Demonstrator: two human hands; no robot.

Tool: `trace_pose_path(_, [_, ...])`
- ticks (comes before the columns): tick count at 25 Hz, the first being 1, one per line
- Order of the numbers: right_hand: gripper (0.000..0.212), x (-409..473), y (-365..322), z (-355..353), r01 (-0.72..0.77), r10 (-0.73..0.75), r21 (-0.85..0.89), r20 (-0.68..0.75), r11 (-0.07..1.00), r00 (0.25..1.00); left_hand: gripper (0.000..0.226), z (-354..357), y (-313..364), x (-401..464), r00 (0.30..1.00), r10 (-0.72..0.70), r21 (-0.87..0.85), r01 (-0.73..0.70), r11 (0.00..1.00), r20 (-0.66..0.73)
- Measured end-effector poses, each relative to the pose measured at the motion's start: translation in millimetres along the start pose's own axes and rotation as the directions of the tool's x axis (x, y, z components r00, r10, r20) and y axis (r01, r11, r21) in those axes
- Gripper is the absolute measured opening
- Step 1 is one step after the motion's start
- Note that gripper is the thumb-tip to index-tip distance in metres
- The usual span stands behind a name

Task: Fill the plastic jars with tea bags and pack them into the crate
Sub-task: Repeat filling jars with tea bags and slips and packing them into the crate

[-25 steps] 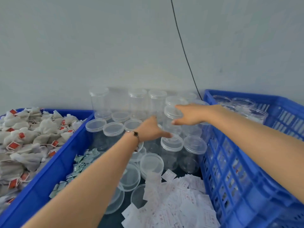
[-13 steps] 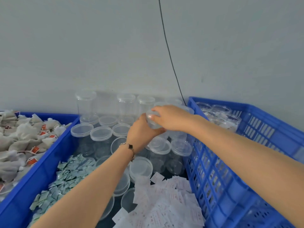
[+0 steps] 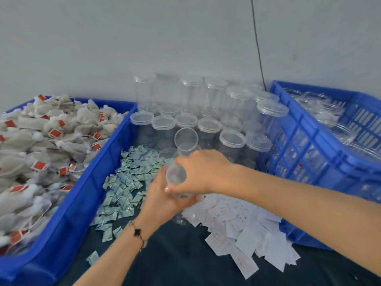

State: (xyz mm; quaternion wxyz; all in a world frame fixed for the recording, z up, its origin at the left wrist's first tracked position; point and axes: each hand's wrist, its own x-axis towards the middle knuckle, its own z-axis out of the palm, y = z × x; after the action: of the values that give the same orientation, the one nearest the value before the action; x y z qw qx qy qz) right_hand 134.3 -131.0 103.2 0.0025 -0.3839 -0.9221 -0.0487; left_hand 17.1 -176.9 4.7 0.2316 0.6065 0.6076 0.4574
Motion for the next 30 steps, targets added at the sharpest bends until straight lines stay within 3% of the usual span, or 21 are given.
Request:
trace_pose_path(4, [0.062,-7.6,-11.5,29.8,0.015,-0.027,0.161,0.073,0.987,0.997,0.079,4.0,-21.7,-32.4,0.998,-0.065,-0.065,0.063,0.996,-0.021])
trace_pose_path(9, [0.076,-8.1,-14.6,37.3,0.117,-0.135,0.189,0.083,0.975,0.987,0.079,16.4,-34.7,-46.4,0.988,-0.109,-0.013,0.108,0.994,-0.114])
trace_pose_path(12, [0.075,-8.6,-7.1,29.1,0.231,-0.314,0.321,0.238,0.919,0.919,0.076,17.8,-41.9,-46.6,0.992,-0.087,-0.048,0.083,0.995,-0.093])
trace_pose_path(14, [0.076,-5.5,-6.4,19.2,0.228,-0.361,0.369,0.347,0.901,0.866,0.076,17.4,-43.9,-45.9,0.993,-0.059,-0.102,0.049,0.994,-0.104])
trace_pose_path(16, [0.068,-1.3,-14.5,11.7,0.162,-0.26,0.299,0.324,0.94,0.91,0.076,16.8,-43.0,-45.6,0.994,-0.041,-0.125,0.029,0.992,-0.101])
trace_pose_path(18, [0.072,0.7,-29.0,10.6,0.112,-0.112,0.015,0.257,0.994,0.96,0.075,16.9,-41.5,-45.7,0.995,-0.05,-0.105,0.041,0.994,-0.092])
trace_pose_path(20, [0.066,1.0,-41.6,8.2,0.174,-0.125,-0.156,0.283,0.972,0.951,0.075,16.7,-41.0,-45.9,0.992,-0.083,-0.1,0.074,0.992,-0.091])
trace_pose_path(22, [0.055,3.2,-39.4,-2.6,0.263,-0.24,0.001,0.416,0.965,0.877,0.077,15.8,-41.1,-45.2,0.991,-0.096,-0.138,0.084,0.987,-0.09])
trace_pose_path(24, [0.076,3.8,-34.8,-14.9,0.246,-0.298,0.169,0.495,0.954,0.816,0.081,15.9,-40.6,-45.1,0.994,-0.082,-0.158,0.069,0.985,-0.075])
trace_pose_path(25, [0.081,2.6,-37.0,-16.8,0.199,-0.259,0.174,0.478,0.964,0.839,0.082,16.0,-39.7,-45.5,0.995,-0.075,-0.15,0.064,0.987,-0.069])
trace_pose_path(28, [0.079,-4.8,-52.1,-0.2,0.132,-0.064,-0.162,0.369,0.978,0.927,0.076,15.7,-36.6,-46.2,0.994,-0.083,-0.116,0.074,0.991,-0.077])
trace_pose_path(30, [0.064,-7.2,-55.7,6.4,0.131,-0.047,-0.238,0.329,0.962,0.943,0.073,16.0,-37.8,-45.3,0.993,-0.092,-0.124,0.082,0.989,-0.077])
